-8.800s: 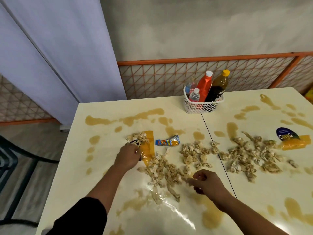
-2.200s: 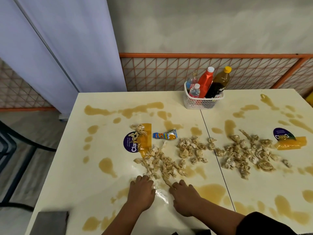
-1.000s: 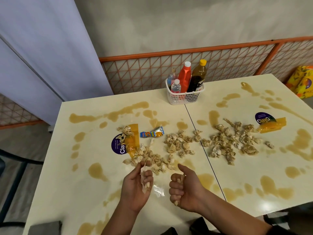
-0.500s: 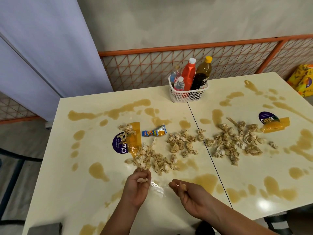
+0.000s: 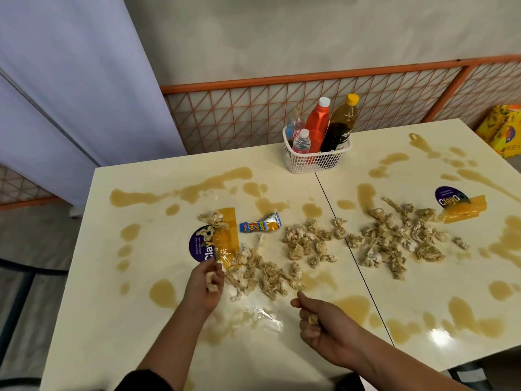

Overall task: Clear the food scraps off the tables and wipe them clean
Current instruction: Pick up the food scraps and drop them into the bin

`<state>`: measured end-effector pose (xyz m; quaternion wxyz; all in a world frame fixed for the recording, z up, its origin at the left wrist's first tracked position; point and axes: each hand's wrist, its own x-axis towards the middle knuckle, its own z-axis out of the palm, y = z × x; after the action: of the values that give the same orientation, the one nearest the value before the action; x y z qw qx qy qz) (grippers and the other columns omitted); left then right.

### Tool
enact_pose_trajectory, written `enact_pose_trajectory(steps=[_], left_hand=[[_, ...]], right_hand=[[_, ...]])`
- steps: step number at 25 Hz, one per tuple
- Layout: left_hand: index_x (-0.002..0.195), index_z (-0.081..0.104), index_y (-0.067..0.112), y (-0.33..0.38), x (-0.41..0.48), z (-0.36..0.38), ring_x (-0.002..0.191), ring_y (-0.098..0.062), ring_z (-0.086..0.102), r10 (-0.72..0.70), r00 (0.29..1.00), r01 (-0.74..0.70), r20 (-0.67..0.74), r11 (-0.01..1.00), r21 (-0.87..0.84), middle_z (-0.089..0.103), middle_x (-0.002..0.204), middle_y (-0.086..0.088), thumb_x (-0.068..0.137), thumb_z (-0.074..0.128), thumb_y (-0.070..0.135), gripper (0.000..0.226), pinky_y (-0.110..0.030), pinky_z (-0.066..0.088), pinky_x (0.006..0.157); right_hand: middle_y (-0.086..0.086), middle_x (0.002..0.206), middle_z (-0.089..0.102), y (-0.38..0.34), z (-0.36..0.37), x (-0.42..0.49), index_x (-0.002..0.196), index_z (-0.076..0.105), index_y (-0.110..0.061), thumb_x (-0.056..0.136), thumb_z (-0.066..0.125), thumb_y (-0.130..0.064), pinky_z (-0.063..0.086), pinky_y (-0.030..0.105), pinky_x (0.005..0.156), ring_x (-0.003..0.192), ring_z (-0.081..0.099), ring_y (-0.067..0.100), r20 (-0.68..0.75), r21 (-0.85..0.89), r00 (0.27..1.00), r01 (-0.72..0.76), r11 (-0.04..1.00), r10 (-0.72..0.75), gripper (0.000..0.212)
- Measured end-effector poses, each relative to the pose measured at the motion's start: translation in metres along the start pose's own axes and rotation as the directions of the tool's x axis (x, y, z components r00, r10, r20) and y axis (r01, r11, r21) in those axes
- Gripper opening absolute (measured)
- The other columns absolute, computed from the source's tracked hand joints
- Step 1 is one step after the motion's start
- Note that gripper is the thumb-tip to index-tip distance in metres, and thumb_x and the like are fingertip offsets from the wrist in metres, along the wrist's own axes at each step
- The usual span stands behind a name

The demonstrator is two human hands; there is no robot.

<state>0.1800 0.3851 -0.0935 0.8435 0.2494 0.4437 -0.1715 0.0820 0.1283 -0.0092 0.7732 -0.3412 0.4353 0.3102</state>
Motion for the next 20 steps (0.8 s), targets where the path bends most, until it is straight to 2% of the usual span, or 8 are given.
enact_pose_trajectory(steps=[2,4,6,10,14,16,17,20], left_hand=[[0.094,0.060,0.007,0.015,0.019,0.010,0.040,-0.004,0.045,0.065,0.996,-0.052,-0.064,0.980,0.192,0.055,0.065,-0.001,0.096,0.059,0.016,0.009,-0.013,0.030,0.030],[0.091,0.062,0.008,0.028,0.035,0.019,0.044,-0.009,0.039,0.222,0.963,-0.125,-0.153,0.871,0.476,0.052,0.067,-0.002,0.092,0.066,0.019,0.011,-0.017,0.028,0.035],[0.096,0.065,0.010,0.041,0.048,0.029,0.059,-0.017,0.052,0.421,0.895,-0.194,-0.148,0.666,0.720,0.061,0.079,-0.005,0.088,0.069,0.028,0.019,-0.023,0.038,0.047],[0.119,0.063,0.018,0.064,0.068,0.038,0.099,-0.027,0.063,0.627,0.767,-0.272,0.139,0.121,0.955,0.064,0.105,-0.001,0.085,0.071,0.038,0.040,-0.034,0.051,0.081],[0.110,0.069,0.015,0.073,0.092,0.021,0.099,-0.033,0.066,0.647,0.697,-0.186,0.310,-0.254,0.949,0.072,0.104,-0.010,0.089,0.065,0.029,0.026,-0.035,0.052,0.079],[0.104,0.071,0.010,0.071,0.092,0.013,0.097,-0.036,0.065,0.692,0.646,-0.168,0.322,-0.282,0.944,0.073,0.102,-0.014,0.093,0.060,0.025,0.022,-0.036,0.051,0.077],[0.103,0.070,0.008,0.067,0.085,0.012,0.097,-0.036,0.065,0.716,0.633,-0.185,0.294,-0.229,0.956,0.072,0.102,-0.014,0.093,0.059,0.024,0.022,-0.036,0.050,0.077],[0.094,0.067,0.009,0.050,0.058,0.010,0.084,-0.029,0.062,0.682,0.722,-0.293,0.118,0.148,0.945,0.068,0.090,-0.009,0.092,0.058,0.023,0.017,-0.033,0.046,0.068]], right_hand=[[0.004,0.067,0.039,-0.005,0.007,0.000,0.113,0.061,0.005,0.099,0.057,-0.013,0.027,0.018,0.034,0.046,0.025,0.007,0.027,0.033,0.999,0.033,0.999,-0.033,0.023],[0.007,0.068,0.047,-0.012,0.012,-0.002,0.118,0.060,0.005,0.103,0.051,-0.011,0.030,0.016,0.033,0.043,0.027,0.007,0.045,0.042,0.998,0.034,0.999,-0.036,0.024],[0.003,0.062,0.041,-0.017,0.011,-0.006,0.116,0.059,0.001,0.104,0.051,-0.016,0.027,0.016,0.031,0.041,0.025,0.007,0.072,0.037,0.997,-0.001,0.999,-0.002,0.022],[-0.005,0.058,0.017,-0.014,-0.005,-0.013,0.094,0.056,-0.009,0.095,0.064,-0.030,0.018,0.018,0.034,0.043,0.016,0.008,0.092,-0.079,0.993,-0.069,0.994,0.076,0.023],[-0.005,0.060,0.017,-0.014,-0.014,-0.016,0.071,0.053,-0.013,0.087,0.071,-0.036,0.019,0.017,0.036,0.046,0.015,0.009,0.075,-0.139,0.993,-0.081,0.987,0.092,0.034],[-0.005,0.060,0.016,-0.016,-0.014,-0.018,0.063,0.050,-0.015,0.086,0.072,-0.039,0.021,0.018,0.036,0.048,0.014,0.009,0.076,-0.143,0.993,-0.078,0.987,0.089,0.040],[-0.004,0.061,0.015,-0.017,-0.014,-0.018,0.061,0.049,-0.015,0.087,0.072,-0.041,0.022,0.018,0.036,0.049,0.014,0.010,0.077,-0.151,0.994,-0.070,0.986,0.082,0.043],[-0.004,0.064,0.012,-0.019,-0.015,-0.016,0.063,0.045,-0.017,0.086,0.072,-0.041,0.022,0.019,0.039,0.052,0.011,0.011,0.076,-0.161,0.996,-0.023,0.987,0.035,0.043]])
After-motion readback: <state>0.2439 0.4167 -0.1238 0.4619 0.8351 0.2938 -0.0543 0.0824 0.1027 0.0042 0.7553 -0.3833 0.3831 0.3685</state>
